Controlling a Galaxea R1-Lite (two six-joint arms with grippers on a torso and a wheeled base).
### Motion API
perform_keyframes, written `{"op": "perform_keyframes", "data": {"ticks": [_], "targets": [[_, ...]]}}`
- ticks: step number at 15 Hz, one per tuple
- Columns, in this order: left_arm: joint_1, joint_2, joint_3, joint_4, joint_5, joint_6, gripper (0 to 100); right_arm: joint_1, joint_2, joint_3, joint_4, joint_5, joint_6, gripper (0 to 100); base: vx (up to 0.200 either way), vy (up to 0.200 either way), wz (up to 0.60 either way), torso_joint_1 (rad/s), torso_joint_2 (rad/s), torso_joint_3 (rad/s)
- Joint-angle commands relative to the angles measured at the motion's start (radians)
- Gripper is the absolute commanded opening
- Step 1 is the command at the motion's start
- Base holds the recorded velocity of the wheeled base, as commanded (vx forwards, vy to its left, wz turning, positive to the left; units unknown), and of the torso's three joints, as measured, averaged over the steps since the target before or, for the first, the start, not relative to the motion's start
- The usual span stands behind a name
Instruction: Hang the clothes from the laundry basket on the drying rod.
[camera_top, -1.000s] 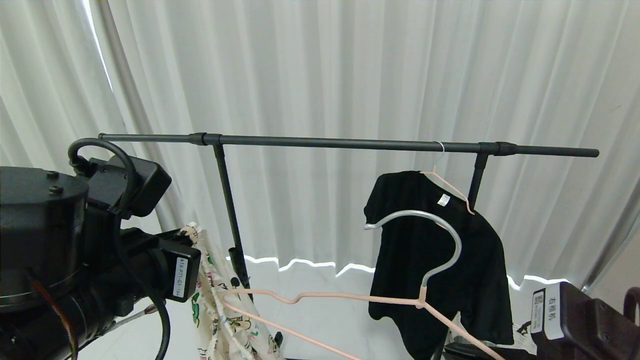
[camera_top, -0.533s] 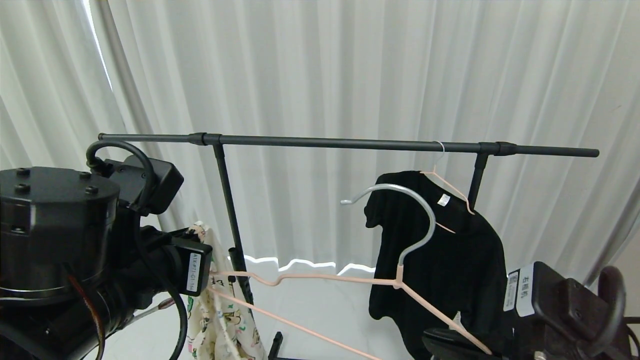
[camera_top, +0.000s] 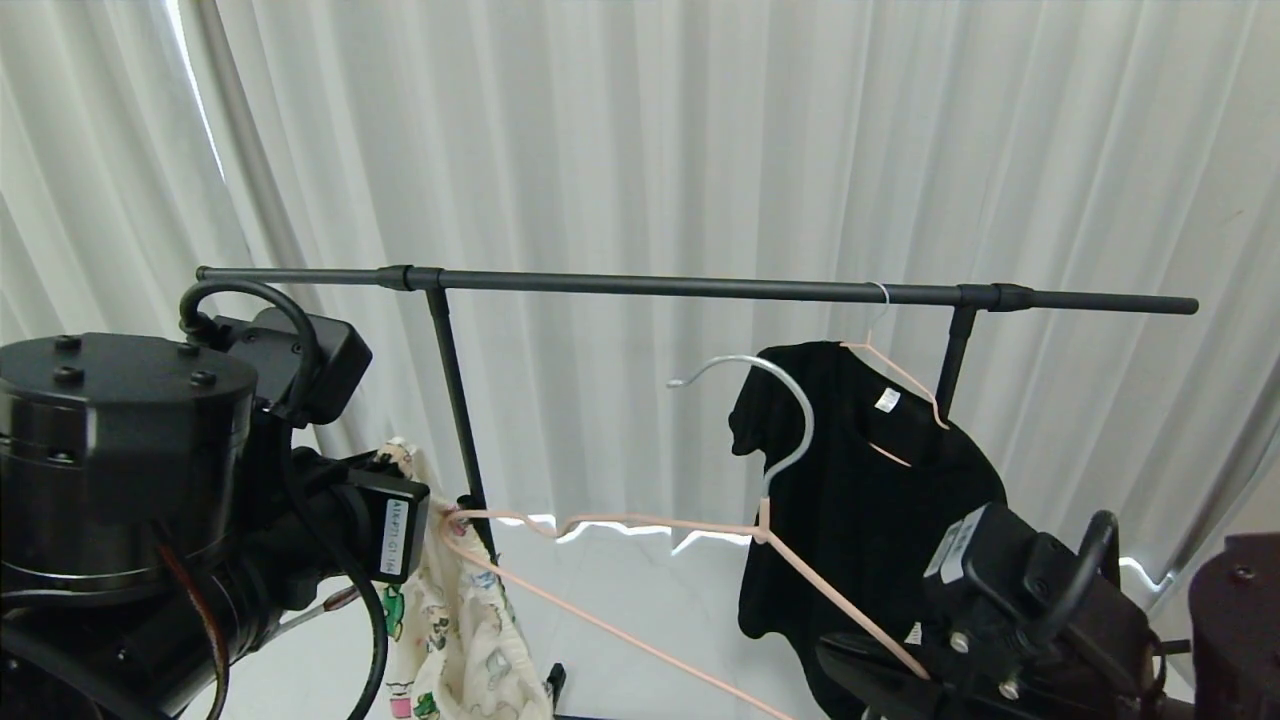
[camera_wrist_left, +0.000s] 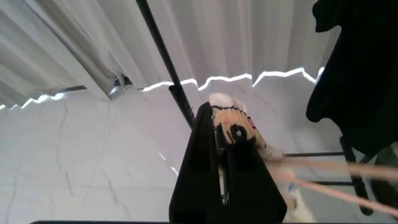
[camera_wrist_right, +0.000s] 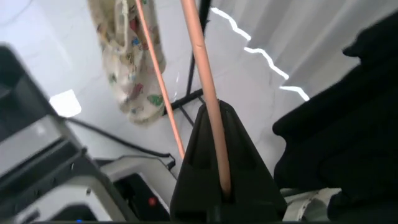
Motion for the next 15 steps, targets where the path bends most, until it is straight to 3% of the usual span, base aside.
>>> {"op": "perform_keyframes", "data": {"ticks": [1,4,8,15], "targets": [[0.0,-0.001,0.0,0.0,0.0,-0.001,0,0.001,0.048,-0.005,-0.033,-0.019,0.02,0,0.0,0.0,0.0,0.0,0.0,0.0],[-0.009,0.007,0.0,0.0,0.0,-0.002,0,0.002,0.067,-0.011,-0.054,-0.019,0.02,0,0.0,0.0,0.0,0.0,0.0,0.0],[-0.064,0.024,-0.029,0.0,0.008,-0.08,0,0.013,0.134,-0.062,-0.057,-0.02,0.026,0,0.0,0.0,0.0,0.0,0.0,0.0],[-0.075,0.033,-0.037,0.0,0.025,-0.085,0,0.013,0.242,-0.088,-0.14,-0.025,0.057,0,0.0,0.0,0.0,0.0,0.0,0.0]]}}
